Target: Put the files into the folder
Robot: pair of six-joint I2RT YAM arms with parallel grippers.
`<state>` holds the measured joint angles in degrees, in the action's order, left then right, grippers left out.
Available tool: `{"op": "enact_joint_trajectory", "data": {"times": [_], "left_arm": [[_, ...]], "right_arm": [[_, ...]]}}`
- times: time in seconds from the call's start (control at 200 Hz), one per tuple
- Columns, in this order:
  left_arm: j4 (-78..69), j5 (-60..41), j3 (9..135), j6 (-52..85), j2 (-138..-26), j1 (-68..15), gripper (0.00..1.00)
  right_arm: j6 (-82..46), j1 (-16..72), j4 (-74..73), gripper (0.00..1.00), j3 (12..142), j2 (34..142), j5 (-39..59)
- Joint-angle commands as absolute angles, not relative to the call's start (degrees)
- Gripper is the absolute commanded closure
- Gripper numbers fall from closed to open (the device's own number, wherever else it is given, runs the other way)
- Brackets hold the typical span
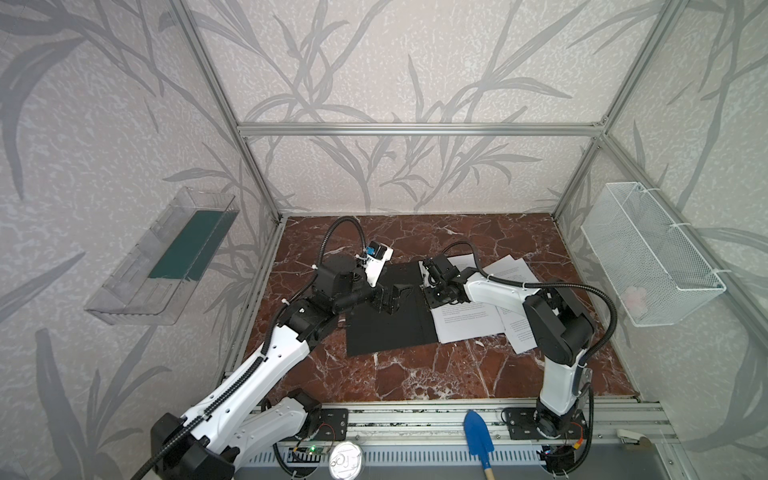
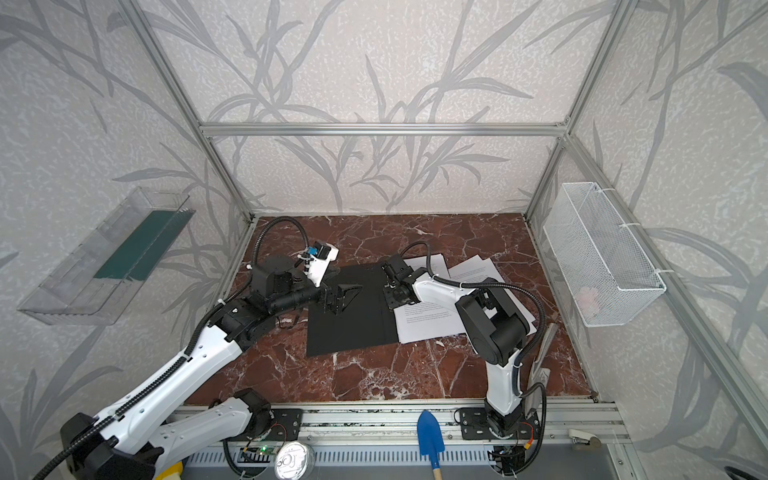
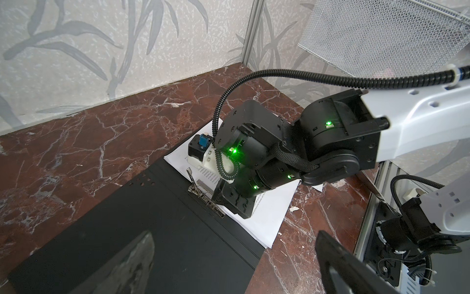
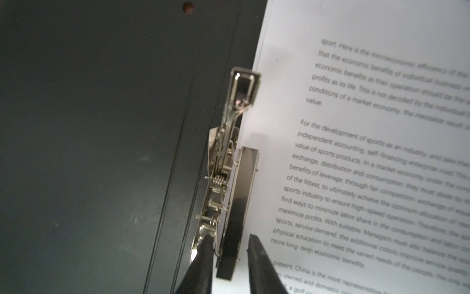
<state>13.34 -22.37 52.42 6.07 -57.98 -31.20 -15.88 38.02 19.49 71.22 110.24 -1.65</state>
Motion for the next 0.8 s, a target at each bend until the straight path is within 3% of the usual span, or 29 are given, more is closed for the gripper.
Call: {"op": "enact_joint_trajectory", "data": {"times": [0.0,0.795], "left_arm": [[14.1,-22.5,54.0,5.5,-57.9,-31.4,0.01],[14.2,-22.5,54.1,5.4,-57.6,-31.4,0.01]], "right_arm": [[-16.6,37.6,19.1,0.76,72.6,111.1,-0.7],[-26.4,39.8,14.3,0.96,73.4,111.8,6.1]]}}
